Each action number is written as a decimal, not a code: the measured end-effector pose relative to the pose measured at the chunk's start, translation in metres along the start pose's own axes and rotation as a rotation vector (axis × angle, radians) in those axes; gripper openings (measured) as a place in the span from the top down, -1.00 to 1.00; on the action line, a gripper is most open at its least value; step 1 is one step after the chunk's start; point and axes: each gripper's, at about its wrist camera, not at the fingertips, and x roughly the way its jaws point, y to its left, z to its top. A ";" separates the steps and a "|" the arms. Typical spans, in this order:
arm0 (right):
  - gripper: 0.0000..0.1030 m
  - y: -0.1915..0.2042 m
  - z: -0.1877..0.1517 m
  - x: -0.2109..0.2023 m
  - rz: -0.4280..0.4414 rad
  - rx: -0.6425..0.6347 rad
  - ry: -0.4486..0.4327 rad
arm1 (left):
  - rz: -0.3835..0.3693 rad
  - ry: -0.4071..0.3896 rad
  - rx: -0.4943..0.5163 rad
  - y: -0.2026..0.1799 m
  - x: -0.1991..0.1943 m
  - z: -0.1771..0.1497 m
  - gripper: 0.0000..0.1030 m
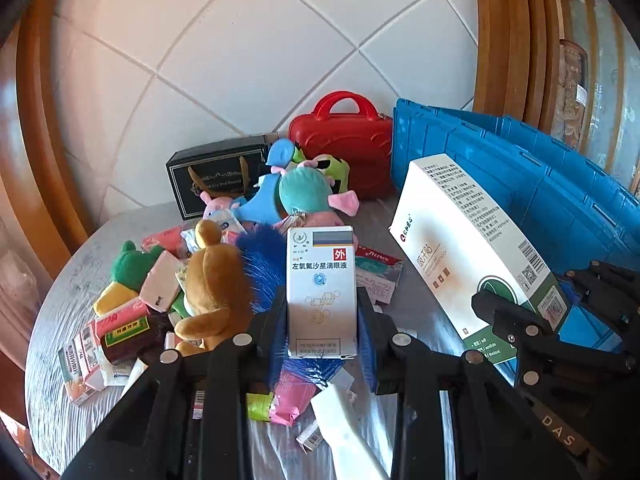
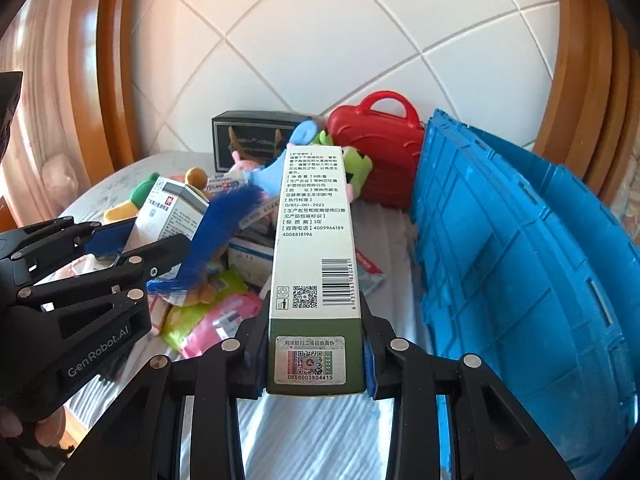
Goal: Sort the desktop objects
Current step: 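Carry both medicine boxes up over the blue crate, then open both tools to drop the two boxes into the crate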
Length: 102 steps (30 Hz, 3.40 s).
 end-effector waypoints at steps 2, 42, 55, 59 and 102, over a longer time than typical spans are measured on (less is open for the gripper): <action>0.35 -0.005 0.002 -0.009 -0.009 0.000 -0.018 | 0.020 -0.019 0.009 -0.004 -0.005 0.005 0.41; 0.33 -0.165 0.025 -0.122 -0.143 0.092 -0.269 | -0.065 -0.199 0.110 -0.186 -0.039 0.084 0.41; 0.33 -0.259 0.007 -0.140 -0.302 0.163 -0.249 | -0.169 -0.122 0.192 -0.288 -0.040 0.106 0.41; 0.33 -0.280 0.000 -0.137 -0.347 0.186 -0.235 | -0.174 -0.077 0.218 -0.308 -0.034 0.106 0.21; -1.00 -0.135 -0.001 -0.146 -0.200 0.106 -0.268 | 0.015 -0.043 0.017 -0.111 -0.091 0.036 -0.55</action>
